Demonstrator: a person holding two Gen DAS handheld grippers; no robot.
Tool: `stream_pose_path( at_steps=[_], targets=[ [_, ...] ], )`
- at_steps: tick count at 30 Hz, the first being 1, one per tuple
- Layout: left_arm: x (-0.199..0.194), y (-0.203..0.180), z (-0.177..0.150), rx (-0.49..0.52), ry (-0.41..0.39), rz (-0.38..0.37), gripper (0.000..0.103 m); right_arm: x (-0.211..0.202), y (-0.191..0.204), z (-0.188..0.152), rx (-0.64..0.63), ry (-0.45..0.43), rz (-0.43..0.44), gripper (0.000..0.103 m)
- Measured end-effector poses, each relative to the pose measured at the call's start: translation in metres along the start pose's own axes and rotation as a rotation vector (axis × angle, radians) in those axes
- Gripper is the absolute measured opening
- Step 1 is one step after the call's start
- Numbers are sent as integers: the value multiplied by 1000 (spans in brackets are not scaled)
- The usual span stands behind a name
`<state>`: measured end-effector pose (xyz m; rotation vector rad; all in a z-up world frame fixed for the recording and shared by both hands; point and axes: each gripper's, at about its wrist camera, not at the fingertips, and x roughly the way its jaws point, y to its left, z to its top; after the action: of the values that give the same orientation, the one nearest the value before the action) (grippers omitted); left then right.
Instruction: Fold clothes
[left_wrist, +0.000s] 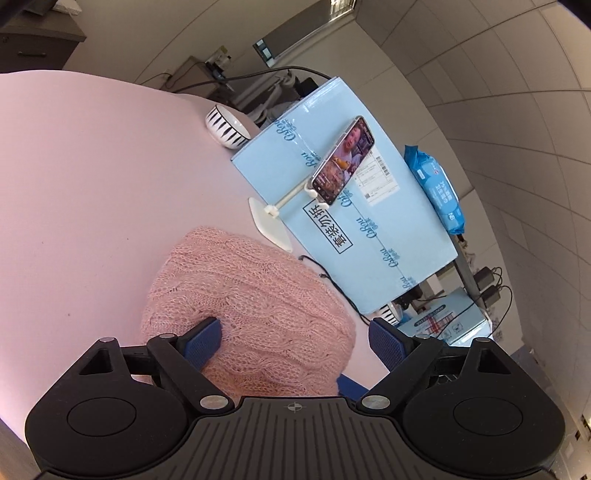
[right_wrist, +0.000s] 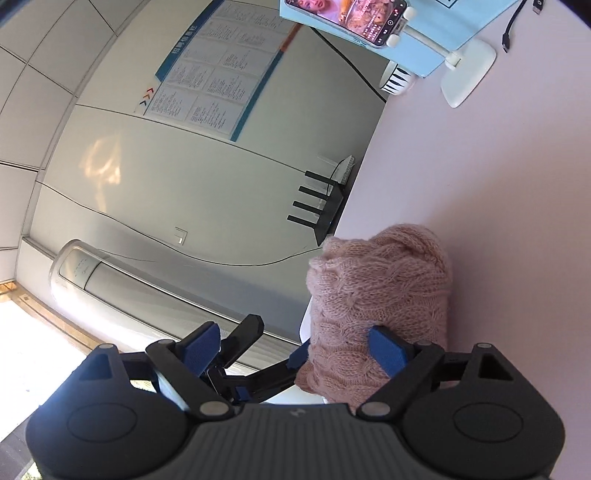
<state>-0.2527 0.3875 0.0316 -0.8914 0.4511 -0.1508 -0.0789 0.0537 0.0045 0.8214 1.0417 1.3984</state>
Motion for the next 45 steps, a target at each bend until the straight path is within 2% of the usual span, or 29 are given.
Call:
stream_pose_path(
  at_steps=[8, 16, 19, 24, 27, 31, 36, 37, 40, 43, 45],
  targets=[
    [5, -7, -4, 58, -3, 36, 89, 7, -1, -5, -10, -1, -38, 90],
    [2, -17, 2, 41, 4, 44, 89, -3, 2, -3, 7, -15, -25, 91],
    [-4, -31, 6, 54, -19, 30, 89, -17, 11, -2, -14, -53, -33, 91],
    [-7, -66, 9, 135, -36, -1, 89, -50, 24, -3, -51, -116, -33, 91],
    [6, -93, 5, 197, -13, -31, 89, -71, 26, -4, -52, -154, -36, 91],
    [40, -126, -10, 266, 53, -93, 89, -119, 22, -10, -41, -248, -69, 92],
    [107, -163, -43, 335, 162, -128, 90, -183, 14, -17, -35, -368, -166, 92],
    [125, -171, -51, 339, 195, -128, 90, -203, 11, -18, -32, -411, -214, 92],
    [176, -191, -74, 367, 273, -86, 90, -239, 8, -22, -32, -498, -326, 92],
    [219, -211, -105, 472, 305, 11, 90, -274, 0, -24, -38, -578, -529, 93],
    [245, -222, -126, 554, 308, 78, 89, -295, -12, -23, -23, -626, -765, 93]
  ],
)
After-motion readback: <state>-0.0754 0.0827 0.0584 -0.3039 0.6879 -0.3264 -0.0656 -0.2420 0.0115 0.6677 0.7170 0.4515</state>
